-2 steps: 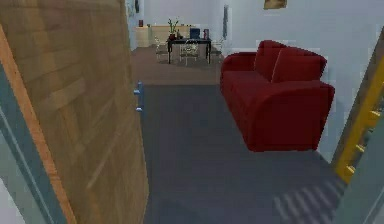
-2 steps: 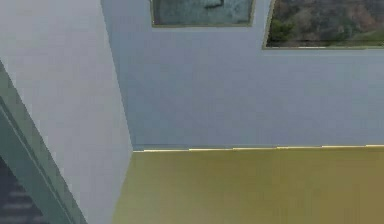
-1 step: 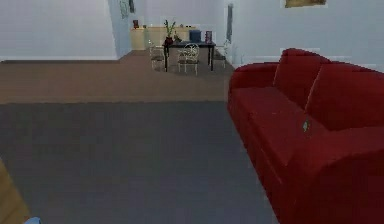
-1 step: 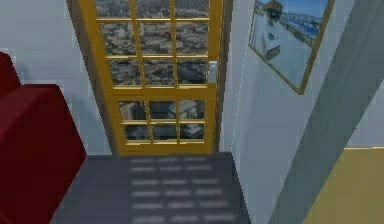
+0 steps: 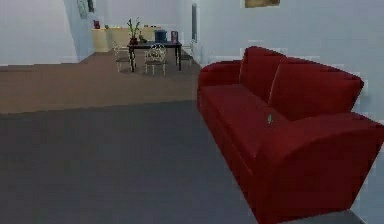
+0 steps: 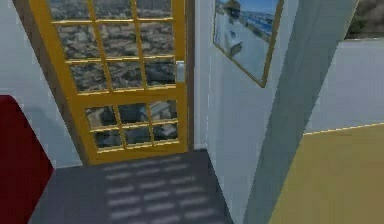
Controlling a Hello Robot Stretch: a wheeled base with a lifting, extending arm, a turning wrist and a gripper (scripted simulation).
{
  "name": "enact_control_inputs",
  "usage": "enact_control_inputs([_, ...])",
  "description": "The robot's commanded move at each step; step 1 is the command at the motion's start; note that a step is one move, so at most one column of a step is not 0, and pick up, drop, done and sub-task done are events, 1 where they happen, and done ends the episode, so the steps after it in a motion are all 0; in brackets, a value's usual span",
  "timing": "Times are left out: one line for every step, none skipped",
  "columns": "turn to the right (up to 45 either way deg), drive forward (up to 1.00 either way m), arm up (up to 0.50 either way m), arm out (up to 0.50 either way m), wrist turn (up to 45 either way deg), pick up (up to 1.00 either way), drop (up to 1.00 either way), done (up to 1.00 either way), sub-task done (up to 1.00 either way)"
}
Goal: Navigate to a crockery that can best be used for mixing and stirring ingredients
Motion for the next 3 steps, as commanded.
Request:
enact_control_inputs([0.0,0.20,0.00,0.00,0.0,0.00,0.00,0.00,0.00])
enact_control_inputs([-30.0,0.00,0.00,0.00,0.0,0.00,0.00,0.00,0.00])
enact_control_inputs([0.0,0.55,0.00,0.00,0.0,0.00,0.00,0.00,0.00])
